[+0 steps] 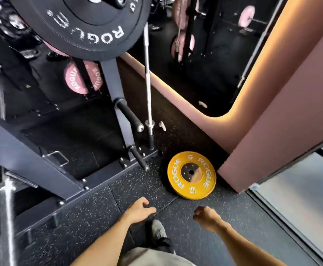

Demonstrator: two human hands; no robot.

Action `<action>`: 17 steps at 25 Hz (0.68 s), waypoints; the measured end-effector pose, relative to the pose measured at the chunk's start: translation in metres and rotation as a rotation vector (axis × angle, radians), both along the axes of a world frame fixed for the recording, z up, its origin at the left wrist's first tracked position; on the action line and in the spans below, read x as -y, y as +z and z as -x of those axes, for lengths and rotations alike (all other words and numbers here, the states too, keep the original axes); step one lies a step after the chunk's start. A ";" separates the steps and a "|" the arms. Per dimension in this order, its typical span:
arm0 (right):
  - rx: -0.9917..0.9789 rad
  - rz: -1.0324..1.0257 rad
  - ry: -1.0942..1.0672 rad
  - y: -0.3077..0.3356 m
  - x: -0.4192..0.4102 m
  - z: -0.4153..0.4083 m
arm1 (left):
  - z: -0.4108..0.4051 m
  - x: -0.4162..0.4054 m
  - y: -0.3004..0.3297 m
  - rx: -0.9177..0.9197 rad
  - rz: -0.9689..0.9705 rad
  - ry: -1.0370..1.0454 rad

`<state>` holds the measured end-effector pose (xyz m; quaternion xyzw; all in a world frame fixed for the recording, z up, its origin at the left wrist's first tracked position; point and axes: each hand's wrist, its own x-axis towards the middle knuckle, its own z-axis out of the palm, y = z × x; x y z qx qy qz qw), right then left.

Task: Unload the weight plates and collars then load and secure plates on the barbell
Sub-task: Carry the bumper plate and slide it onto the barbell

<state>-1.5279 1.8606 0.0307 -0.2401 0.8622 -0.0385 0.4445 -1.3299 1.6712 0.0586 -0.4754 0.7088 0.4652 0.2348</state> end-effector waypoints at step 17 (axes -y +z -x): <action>-0.277 0.689 0.343 0.222 0.375 0.147 | 0.077 0.278 0.222 -0.462 0.522 0.529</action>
